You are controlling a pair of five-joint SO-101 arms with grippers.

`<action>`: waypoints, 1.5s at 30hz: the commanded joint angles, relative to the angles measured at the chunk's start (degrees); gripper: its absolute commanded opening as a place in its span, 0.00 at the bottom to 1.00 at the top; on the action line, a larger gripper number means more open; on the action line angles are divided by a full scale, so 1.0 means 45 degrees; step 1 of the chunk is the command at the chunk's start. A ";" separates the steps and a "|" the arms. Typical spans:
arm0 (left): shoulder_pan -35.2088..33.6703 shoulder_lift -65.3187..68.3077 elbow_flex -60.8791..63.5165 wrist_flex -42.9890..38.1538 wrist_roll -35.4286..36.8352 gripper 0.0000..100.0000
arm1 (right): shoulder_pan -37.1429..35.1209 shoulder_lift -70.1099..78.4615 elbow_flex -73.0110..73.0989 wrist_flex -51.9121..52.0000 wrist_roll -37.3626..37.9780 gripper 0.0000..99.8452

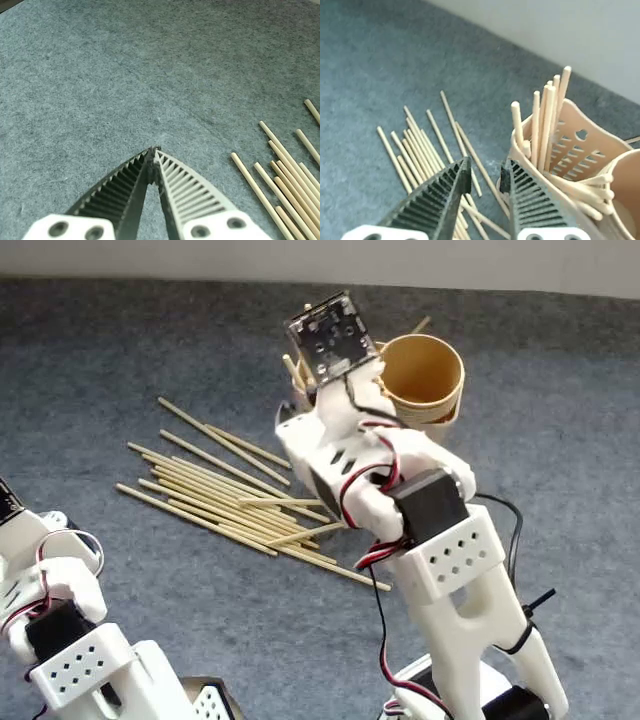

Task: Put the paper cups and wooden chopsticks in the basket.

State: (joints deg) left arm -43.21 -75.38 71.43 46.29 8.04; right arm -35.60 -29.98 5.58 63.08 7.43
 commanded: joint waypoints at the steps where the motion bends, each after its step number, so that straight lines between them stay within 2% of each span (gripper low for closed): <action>1: 0.0244 -0.0147 -0.0088 -0.0274 0.0059 0.01 | -0.0791 -0.0342 0.0440 0.1182 -0.0020 0.11; 4: 0.0244 -0.0147 -0.0088 -0.0274 0.0059 0.01 | -0.1690 -0.0127 0.1631 0.1299 0.0098 0.11; 9: 0.0244 -0.0147 0.0010 -0.0313 0.0059 0.01 | -0.2725 0.0733 0.4093 0.0479 0.1426 0.11; 15: 0.0244 -0.0147 0.0010 -0.0313 0.0059 0.01 | -0.2784 0.2042 0.5460 -0.0752 0.3341 0.11; 18: 0.0244 -0.0147 0.0010 -0.0313 0.0059 0.01 | -0.2803 0.2882 0.5519 -0.0830 0.4728 0.11; 23: 0.0264 -0.0147 0.0010 -0.0313 0.0059 0.01 | -0.2764 0.4698 0.5050 -0.0830 0.5958 0.11; 33: 0.0264 -0.0147 -0.0010 -0.0313 0.0059 0.01 | -0.2706 0.7082 0.3077 -0.0811 0.6662 0.11; 45: 0.0264 -0.0147 -0.0010 -0.0313 0.0059 0.01 | -0.2295 0.8488 0.2979 -0.1885 0.7482 0.11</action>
State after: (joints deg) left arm -43.21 -75.38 72.13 45.93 8.04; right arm -46.95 6.24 21.76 56.31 39.96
